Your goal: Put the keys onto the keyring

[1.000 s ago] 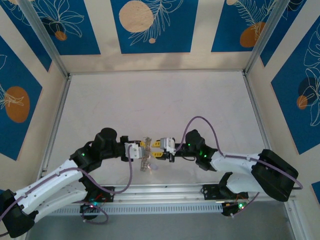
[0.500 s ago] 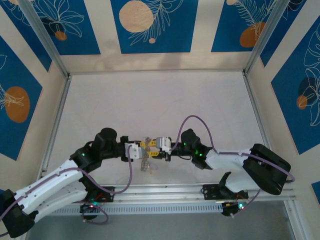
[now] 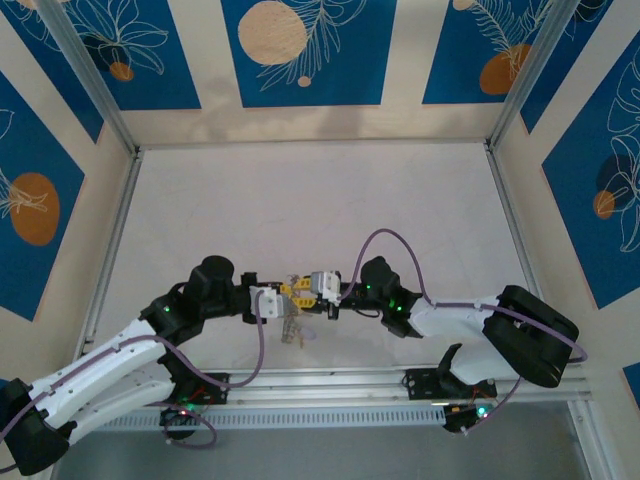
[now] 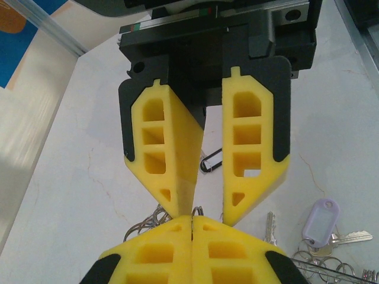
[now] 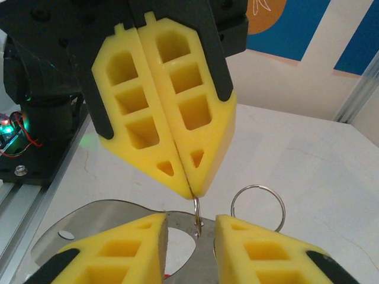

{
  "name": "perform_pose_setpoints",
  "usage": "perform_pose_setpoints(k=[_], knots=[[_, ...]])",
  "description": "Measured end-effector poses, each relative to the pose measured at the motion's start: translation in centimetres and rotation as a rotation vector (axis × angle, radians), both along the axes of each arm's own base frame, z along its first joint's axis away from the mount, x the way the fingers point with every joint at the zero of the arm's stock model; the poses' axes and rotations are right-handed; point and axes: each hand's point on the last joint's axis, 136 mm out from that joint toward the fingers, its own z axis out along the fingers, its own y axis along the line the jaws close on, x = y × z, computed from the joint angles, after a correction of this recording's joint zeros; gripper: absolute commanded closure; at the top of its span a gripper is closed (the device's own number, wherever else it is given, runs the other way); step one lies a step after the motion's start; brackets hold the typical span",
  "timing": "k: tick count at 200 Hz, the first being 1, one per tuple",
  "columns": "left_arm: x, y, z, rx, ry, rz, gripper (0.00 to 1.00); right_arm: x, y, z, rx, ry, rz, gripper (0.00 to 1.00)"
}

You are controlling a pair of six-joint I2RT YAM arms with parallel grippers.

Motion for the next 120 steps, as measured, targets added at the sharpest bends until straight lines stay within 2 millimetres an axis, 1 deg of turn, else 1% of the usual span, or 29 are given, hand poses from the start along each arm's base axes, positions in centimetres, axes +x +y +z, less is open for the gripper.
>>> perform_pose_setpoints(k=[40, 56, 78, 94, 98, 103, 108, 112, 120], knots=[[0.0, 0.0, -0.02, 0.001, 0.001, 0.0, 1.0, 0.22, 0.38, -0.43, -0.005, 0.004, 0.002, 0.78], [0.0, 0.0, -0.04, 0.001, 0.001, 0.0, 1.0, 0.3, 0.49, -0.7, -0.007, 0.004, 0.002, 0.85], [0.01, 0.0, -0.04, 0.001, 0.0, 0.001, 1.0, 0.35, 0.55, -0.57, 0.001, 0.004, 0.001, 1.0], [0.06, 0.06, -0.06, 0.003, 0.0, 0.004, 1.0, 0.35, 0.54, -0.59, -0.001, 0.003, 0.0, 1.0], [0.1, 0.1, -0.12, 0.006, 0.0, 0.008, 0.94, 0.35, 0.53, -0.59, -0.002, 0.001, 0.0, 1.0], [0.15, 0.14, -0.11, 0.007, -0.002, 0.011, 0.83, 0.34, 0.5, -0.57, -0.003, 0.0, 0.0, 1.0], [0.19, 0.2, -0.16, 0.01, -0.003, 0.014, 0.75, 0.33, 0.46, -0.52, -0.004, -0.003, 0.0, 1.0], [0.28, 0.25, -0.17, 0.013, -0.006, 0.019, 0.72, 0.31, 0.42, -0.48, -0.005, -0.004, -0.001, 1.0], [0.48, 0.48, -0.38, 0.023, 0.0, 0.039, 0.71, 0.23, 0.33, -0.37, -0.008, -0.008, 0.0, 1.0]])
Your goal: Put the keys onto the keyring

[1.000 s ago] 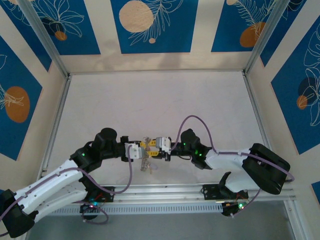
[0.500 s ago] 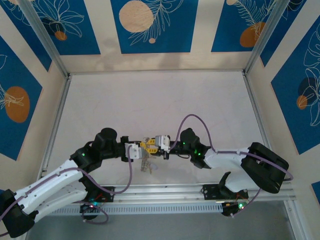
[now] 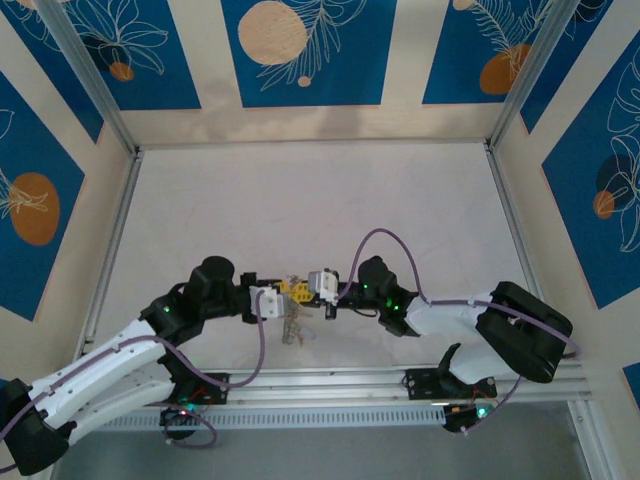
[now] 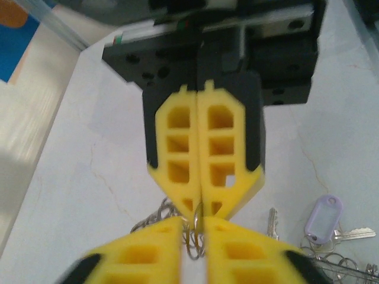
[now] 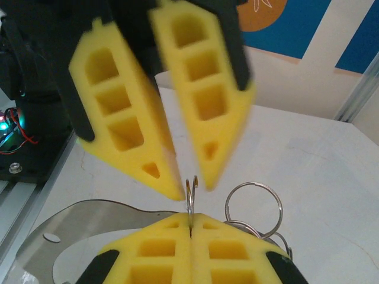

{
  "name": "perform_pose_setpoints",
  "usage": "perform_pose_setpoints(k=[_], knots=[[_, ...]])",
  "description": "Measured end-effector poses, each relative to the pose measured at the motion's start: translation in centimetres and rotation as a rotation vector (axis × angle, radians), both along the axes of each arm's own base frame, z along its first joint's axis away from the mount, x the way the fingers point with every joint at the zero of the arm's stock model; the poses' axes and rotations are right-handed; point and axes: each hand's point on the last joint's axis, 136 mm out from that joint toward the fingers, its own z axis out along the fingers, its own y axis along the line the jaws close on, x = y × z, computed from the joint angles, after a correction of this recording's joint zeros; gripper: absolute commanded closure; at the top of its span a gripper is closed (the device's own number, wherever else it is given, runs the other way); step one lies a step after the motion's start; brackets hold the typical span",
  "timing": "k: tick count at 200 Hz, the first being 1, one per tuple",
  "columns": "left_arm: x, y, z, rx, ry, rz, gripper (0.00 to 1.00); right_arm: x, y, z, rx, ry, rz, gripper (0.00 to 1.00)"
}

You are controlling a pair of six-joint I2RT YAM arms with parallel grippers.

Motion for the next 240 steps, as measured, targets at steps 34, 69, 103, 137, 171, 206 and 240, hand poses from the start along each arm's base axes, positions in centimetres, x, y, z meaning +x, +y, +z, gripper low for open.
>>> perform_pose_setpoints(k=[34, 69, 103, 137, 171, 206, 240], knots=[[0.0, 0.6, -0.7, 0.043, 0.019, 0.018, 0.69, -0.4, -0.3, 0.2, -0.018, -0.02, 0.005, 1.0], [0.1, 0.4, -1.0, 0.057, 0.033, 0.017, 0.7, -0.6, -0.2, -0.4, -0.052, -0.025, 0.012, 1.0], [0.1, 0.1, -1.4, 0.068, 0.052, 0.007, 0.76, -0.6, -0.1, -0.6, -0.065, -0.035, 0.006, 1.0], [0.1, 0.0, -1.6, 0.075, 0.064, 0.0, 0.77, -0.5, -0.1, -0.7, -0.067, -0.037, 0.0, 1.0], [-0.1, -0.1, -1.5, 0.07, 0.073, -0.007, 0.88, -0.5, -0.1, -0.5, -0.062, -0.048, 0.0, 1.0], [-0.4, -0.3, -1.4, 0.06, 0.081, -0.022, 0.91, -0.5, -0.2, -0.1, -0.052, -0.055, -0.001, 1.0], [-0.6, -0.5, -1.4, 0.053, 0.1, -0.033, 1.0, -0.6, -0.5, -0.2, -0.052, -0.056, -0.004, 1.0]])
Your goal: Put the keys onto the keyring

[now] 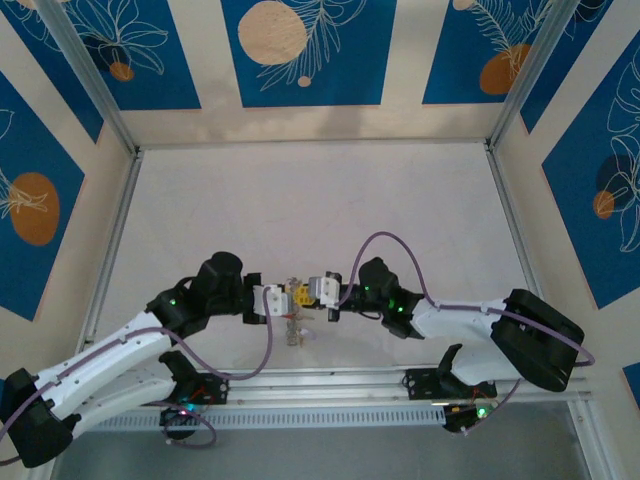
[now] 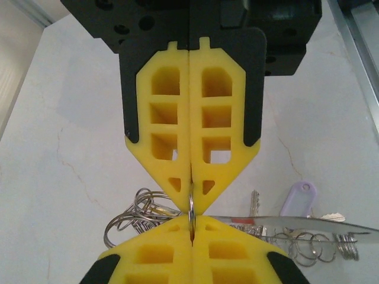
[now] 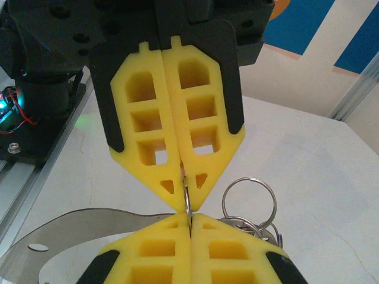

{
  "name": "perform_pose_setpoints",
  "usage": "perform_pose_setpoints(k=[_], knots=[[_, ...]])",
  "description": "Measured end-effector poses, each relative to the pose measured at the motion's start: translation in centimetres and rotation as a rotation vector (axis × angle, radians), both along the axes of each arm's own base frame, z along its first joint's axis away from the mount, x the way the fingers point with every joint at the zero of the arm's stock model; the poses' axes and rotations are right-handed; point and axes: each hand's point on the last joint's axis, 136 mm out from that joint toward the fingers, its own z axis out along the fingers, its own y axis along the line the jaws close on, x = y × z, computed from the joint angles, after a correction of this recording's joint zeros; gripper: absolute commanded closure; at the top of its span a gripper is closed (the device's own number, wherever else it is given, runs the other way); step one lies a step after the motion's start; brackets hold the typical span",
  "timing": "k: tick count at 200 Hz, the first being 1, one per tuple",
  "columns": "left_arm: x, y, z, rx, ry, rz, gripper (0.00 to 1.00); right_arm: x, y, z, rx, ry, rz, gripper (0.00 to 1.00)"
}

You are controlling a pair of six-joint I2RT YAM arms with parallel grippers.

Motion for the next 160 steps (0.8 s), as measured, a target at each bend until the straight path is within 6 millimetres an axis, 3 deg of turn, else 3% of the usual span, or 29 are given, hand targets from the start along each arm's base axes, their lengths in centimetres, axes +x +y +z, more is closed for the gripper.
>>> perform_pose_setpoints(k=[16, 75, 95, 121, 135, 160], knots=[[0.0, -0.1, 0.0, -0.003, 0.009, -0.003, 1.0, -0.1, -0.1, -0.1, 0.001, -0.001, -0.001, 0.89], [-0.3, -0.6, 0.4, -0.039, 0.038, -0.009, 1.0, -0.1, -0.5, 0.4, 0.036, -0.022, 0.0, 0.79], [-0.4, -0.7, 0.4, -0.047, 0.05, -0.011, 1.0, -0.2, -0.5, 0.4, 0.039, -0.024, 0.003, 0.8], [-0.3, -0.9, 0.7, -0.061, 0.049, -0.008, 1.0, -0.3, -0.6, 0.6, 0.05, -0.031, 0.005, 1.0], [-0.2, -1.0, 0.7, -0.067, 0.059, -0.004, 1.0, -0.3, -0.8, 0.6, 0.053, -0.029, 0.0, 1.0], [0.1, -1.3, 1.0, -0.081, 0.055, 0.001, 0.66, -0.4, -1.1, 0.8, 0.058, -0.033, -0.002, 1.0]])
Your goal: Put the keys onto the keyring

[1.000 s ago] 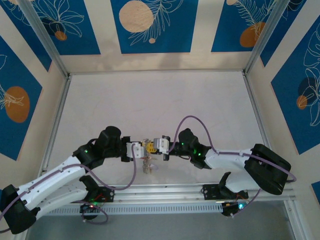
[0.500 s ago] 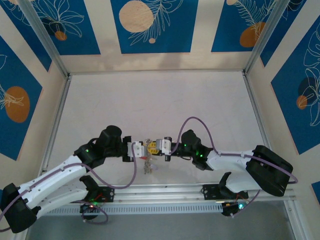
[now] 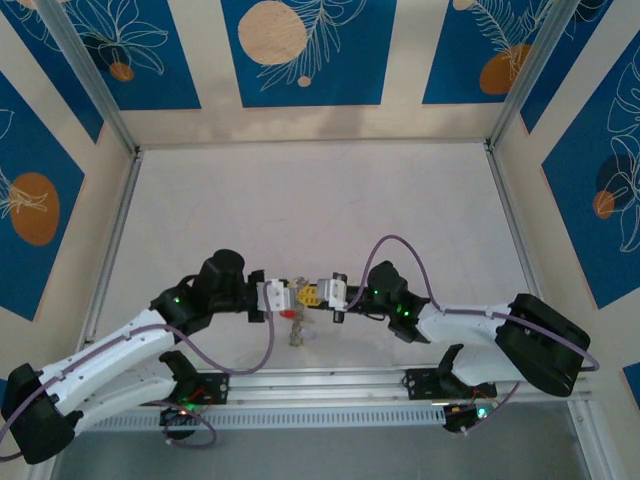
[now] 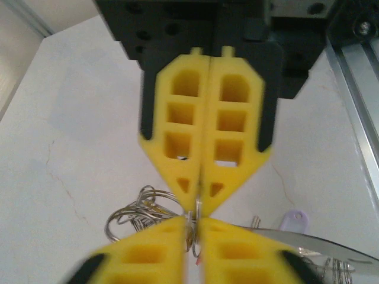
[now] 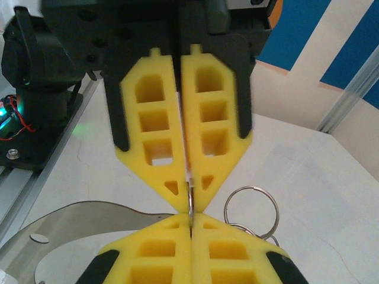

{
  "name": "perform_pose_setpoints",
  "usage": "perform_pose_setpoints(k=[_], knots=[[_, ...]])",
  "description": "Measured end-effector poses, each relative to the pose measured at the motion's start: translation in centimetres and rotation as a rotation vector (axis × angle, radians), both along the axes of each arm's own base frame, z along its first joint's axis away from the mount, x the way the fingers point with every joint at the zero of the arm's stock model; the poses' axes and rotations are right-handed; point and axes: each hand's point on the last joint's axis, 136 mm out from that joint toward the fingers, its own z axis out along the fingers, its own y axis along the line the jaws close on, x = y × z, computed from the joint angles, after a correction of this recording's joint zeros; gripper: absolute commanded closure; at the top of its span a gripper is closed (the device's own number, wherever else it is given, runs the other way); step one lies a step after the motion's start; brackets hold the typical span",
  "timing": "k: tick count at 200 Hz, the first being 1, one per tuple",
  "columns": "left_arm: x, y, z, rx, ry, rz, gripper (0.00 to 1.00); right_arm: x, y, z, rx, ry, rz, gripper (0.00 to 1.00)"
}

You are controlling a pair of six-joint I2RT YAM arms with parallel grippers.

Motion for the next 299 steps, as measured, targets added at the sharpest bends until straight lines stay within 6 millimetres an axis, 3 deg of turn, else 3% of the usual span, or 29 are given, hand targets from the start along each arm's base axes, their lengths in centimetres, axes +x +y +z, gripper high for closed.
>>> perform_pose_setpoints(k=[19, 39, 73, 86, 101, 148, 184, 227, 250, 277, 299], knots=[[0.3, -0.2, 0.6, -0.025, 0.006, 0.019, 0.42, -0.2, -0.6, 0.0, 0.0, -0.001, -0.005, 1.0], [0.5, -0.4, 2.2, -0.055, 0.0, 0.029, 0.39, -0.4, -1.5, 0.4, 0.003, -0.005, -0.023, 1.0], [1.4, -0.8, 6.5, -0.129, -0.05, 0.059, 0.34, -0.1, -4.3, 2.1, 0.039, -0.031, -0.093, 1.0], [1.7, -0.8, 7.4, -0.147, -0.049, 0.081, 0.12, 0.2, -5.4, 3.1, 0.056, -0.046, -0.123, 1.0], [2.3, -0.7, 8.3, -0.169, -0.022, 0.13, 0.0, 0.4, -6.8, 4.4, 0.078, -0.066, -0.161, 1.0], [6.8, -2.4, 11.0, -0.223, 0.204, 0.372, 0.0, 3.1, -11.4, 6.4, 0.123, -0.068, -0.337, 1.0], [8.3, -4.1, 7.4, -0.149, 0.375, 0.445, 0.0, 5.8, -14.0, 6.7, 0.128, -0.018, -0.475, 1.0], [10.4, -6.2, 1.1, -0.015, 0.601, 0.575, 0.33, 9.6, -19.1, 10.1, 0.197, -0.018, -0.729, 1.0], [11.4, -6.8, -3.2, 0.048, 0.779, 0.735, 0.39, 11.0, -21.7, 11.0, 0.223, -0.001, -0.843, 1.0], [10.6, -6.4, -8.2, 0.15, 0.906, 0.891, 0.42, 12.2, -23.9, 10.5, 0.231, 0.046, -0.932, 1.0], [9.1, -6.8, -10.3, 0.234, 0.915, 0.932, 0.46, 12.8, -24.9, 9.8, 0.232, 0.083, -0.97, 1.0]])
